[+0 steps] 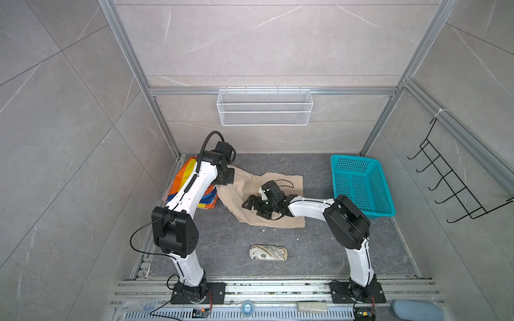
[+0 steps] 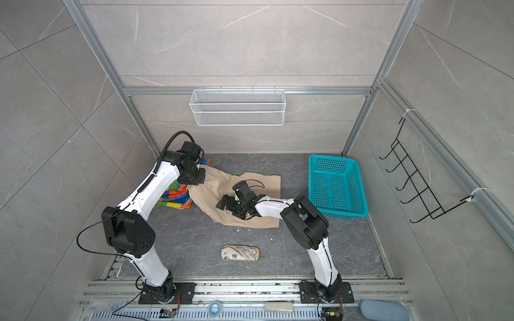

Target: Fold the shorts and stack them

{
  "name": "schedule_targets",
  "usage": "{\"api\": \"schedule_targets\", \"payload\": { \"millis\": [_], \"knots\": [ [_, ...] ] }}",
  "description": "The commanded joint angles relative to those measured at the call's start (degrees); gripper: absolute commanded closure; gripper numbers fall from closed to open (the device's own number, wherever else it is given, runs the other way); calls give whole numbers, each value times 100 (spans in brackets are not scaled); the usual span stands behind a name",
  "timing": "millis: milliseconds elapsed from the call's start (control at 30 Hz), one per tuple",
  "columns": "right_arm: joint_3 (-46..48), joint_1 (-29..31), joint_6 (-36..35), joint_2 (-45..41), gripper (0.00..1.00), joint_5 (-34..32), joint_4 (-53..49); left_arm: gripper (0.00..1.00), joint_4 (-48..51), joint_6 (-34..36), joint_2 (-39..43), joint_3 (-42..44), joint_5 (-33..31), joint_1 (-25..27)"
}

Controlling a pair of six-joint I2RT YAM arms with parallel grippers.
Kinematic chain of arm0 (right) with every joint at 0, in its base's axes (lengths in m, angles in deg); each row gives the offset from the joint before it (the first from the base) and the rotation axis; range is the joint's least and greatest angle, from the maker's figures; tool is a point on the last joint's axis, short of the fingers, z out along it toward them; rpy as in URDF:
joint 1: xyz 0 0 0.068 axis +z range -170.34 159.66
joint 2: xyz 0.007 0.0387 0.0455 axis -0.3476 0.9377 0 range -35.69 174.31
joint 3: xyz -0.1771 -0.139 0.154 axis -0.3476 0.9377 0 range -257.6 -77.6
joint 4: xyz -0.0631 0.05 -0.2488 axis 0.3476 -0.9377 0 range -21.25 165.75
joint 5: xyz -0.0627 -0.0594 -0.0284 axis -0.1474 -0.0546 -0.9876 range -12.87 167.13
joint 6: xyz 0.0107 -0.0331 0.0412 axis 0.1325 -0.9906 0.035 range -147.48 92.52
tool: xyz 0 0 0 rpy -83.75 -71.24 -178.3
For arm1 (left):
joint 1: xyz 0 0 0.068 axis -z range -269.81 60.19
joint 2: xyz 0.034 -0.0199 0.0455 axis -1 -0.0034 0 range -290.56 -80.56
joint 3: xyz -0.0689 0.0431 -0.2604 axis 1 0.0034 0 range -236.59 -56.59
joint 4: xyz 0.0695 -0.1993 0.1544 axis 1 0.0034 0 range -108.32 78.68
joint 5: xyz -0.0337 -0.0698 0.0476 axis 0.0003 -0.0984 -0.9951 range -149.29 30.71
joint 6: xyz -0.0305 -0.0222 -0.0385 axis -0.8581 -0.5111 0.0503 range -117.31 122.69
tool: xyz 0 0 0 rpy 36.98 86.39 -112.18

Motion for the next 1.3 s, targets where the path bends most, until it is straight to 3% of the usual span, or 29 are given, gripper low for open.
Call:
{"api": "schedule_targets", "payload": {
  "millis": [0, 400, 600, 867, 1267],
  "knots": [
    [244, 60, -303, -622, 1, -95, -266, 100, 138, 93, 271, -262, -100, -34],
    [799, 883, 211, -238, 1, -249, 427, 100, 253, 72, 254, -371, -169, -36],
    [846, 885, 133, -220, 1, -185, 463, 100, 284, 156, 308, -337, -351, -44],
    [694, 493, -308, -1183, 1, -306, -177, 100, 300, 203, 290, -372, -410, -43],
    [588, 570, 160, -304, 1, -75, 474, 100, 281, 114, 315, -404, -213, -41]
  ]
}}
